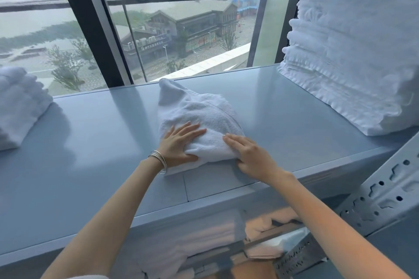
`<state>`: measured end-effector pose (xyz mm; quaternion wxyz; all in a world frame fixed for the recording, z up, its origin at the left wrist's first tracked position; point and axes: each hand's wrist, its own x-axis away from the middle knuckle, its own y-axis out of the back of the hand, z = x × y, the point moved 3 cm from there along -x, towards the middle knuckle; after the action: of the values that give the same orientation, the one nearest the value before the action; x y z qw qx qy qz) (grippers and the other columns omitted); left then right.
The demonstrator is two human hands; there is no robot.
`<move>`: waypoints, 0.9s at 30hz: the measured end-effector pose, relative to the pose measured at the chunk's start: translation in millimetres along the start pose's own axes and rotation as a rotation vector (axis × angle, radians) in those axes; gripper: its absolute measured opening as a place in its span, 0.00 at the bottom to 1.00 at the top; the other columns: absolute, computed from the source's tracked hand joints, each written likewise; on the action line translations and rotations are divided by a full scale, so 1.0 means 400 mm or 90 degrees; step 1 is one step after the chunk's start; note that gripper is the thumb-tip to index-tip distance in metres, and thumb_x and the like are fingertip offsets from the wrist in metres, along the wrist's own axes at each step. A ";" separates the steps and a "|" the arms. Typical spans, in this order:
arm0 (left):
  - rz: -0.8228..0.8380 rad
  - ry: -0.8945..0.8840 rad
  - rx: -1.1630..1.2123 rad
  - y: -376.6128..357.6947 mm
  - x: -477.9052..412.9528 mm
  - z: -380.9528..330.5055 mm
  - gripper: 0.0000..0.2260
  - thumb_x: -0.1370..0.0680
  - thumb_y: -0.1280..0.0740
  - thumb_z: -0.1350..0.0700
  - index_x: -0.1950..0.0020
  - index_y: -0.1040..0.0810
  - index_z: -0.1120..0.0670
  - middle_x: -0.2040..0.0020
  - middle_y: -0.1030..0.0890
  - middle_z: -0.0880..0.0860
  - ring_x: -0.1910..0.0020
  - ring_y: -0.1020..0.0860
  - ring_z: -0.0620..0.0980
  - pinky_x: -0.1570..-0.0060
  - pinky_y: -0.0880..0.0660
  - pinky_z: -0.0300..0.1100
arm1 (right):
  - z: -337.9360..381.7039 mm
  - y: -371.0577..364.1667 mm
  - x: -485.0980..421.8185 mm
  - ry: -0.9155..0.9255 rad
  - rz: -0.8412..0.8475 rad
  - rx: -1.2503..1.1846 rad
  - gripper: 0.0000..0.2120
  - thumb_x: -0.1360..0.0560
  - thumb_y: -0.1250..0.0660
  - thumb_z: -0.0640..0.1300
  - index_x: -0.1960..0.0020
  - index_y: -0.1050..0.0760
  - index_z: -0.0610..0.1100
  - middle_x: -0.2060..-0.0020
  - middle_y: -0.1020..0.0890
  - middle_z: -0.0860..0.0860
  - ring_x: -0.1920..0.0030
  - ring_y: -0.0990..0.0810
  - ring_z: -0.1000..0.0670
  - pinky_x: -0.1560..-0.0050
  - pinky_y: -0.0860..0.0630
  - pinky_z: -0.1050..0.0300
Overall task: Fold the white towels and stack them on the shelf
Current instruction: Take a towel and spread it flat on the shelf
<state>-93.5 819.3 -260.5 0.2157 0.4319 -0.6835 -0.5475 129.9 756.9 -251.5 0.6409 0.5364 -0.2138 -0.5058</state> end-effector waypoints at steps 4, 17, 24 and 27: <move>-0.046 0.018 -0.040 -0.002 0.003 -0.102 0.38 0.39 0.47 0.39 0.27 0.42 0.41 0.26 0.38 0.45 0.26 0.42 0.48 0.28 0.49 0.58 | -0.048 0.071 -0.023 -0.019 0.014 0.025 0.26 0.28 0.38 0.37 0.32 0.31 0.49 0.35 0.28 0.55 0.35 0.31 0.50 0.45 0.29 0.55; -0.328 -0.025 -0.086 -0.025 -0.078 -0.277 0.14 0.30 0.39 0.47 0.54 0.16 0.51 0.53 0.16 0.48 0.52 0.17 0.48 0.46 0.24 0.56 | -0.117 0.073 -0.012 -0.190 0.068 0.005 0.30 0.25 0.37 0.51 0.26 0.43 0.48 0.32 0.31 0.50 0.34 0.31 0.47 0.44 0.29 0.51; -0.488 0.139 0.046 0.093 -0.040 -0.252 0.14 0.28 0.39 0.48 0.51 0.16 0.49 0.67 0.18 0.49 0.68 0.21 0.48 0.67 0.26 0.37 | -0.103 0.077 -0.041 -0.179 0.048 -0.112 0.27 0.24 0.38 0.51 0.27 0.40 0.50 0.37 0.24 0.51 0.36 0.28 0.48 0.42 0.28 0.50; -0.562 0.246 0.194 0.156 -0.002 -0.193 0.10 0.27 0.35 0.52 0.51 0.17 0.51 0.73 0.25 0.49 0.69 0.30 0.41 0.69 0.35 0.31 | -0.076 0.089 -0.065 -0.148 -0.025 -0.136 0.21 0.22 0.39 0.49 0.30 0.34 0.51 0.41 0.21 0.49 0.40 0.24 0.46 0.47 0.26 0.52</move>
<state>-55.9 778.4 -178.2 0.0207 0.7997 -0.4553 -0.3908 159.1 790.8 -222.5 0.6555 0.4071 -0.2208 -0.5965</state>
